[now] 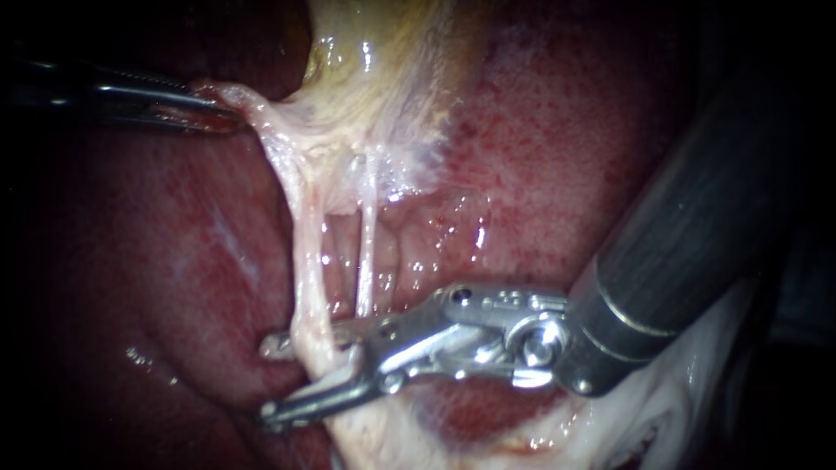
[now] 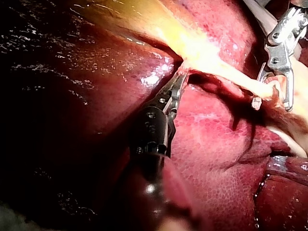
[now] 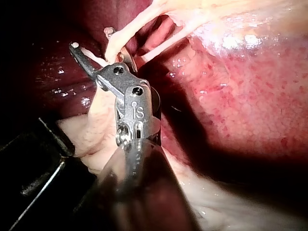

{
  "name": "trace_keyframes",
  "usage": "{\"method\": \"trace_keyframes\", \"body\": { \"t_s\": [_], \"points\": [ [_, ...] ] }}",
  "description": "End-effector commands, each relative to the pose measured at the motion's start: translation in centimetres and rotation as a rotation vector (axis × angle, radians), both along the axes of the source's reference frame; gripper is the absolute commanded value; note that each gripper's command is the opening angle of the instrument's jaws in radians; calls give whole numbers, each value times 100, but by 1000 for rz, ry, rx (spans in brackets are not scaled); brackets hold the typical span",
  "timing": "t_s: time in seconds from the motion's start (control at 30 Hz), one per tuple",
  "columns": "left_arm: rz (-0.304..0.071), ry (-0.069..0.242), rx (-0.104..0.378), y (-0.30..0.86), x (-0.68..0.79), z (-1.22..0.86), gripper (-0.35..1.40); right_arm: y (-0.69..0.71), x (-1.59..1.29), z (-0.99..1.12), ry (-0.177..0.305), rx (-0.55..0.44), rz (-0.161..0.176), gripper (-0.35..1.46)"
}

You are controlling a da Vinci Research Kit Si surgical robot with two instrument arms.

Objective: Clipping first clip left tube

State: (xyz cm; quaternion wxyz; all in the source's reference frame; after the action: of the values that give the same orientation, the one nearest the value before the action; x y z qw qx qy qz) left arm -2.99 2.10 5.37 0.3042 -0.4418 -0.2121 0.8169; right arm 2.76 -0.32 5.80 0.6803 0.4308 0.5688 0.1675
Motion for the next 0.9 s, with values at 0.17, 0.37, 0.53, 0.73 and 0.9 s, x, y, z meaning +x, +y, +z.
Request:
{"method": "trace_keyframes", "body": {
  "t_s": [0.17,0.37,0.53,0.73,0.9],
  "points": [
    [1,-1,0,0,0,0,-35,3,-5,-1,-17,21,14,35],
    [0,-1,0,0,0,0,-35,7,-9,-4,-35,55,25,22],
    [0,-1,0,0,0,0,-35,6,-12,-5,-42,72,24,9],
    [0,-1,0,0,0,0,-35,5,-15,-5,-43,77,23,-27],
    [0,-1,0,0,-1,0,-35,5,-16,-4,-43,77,22,-35]
  ]
}}
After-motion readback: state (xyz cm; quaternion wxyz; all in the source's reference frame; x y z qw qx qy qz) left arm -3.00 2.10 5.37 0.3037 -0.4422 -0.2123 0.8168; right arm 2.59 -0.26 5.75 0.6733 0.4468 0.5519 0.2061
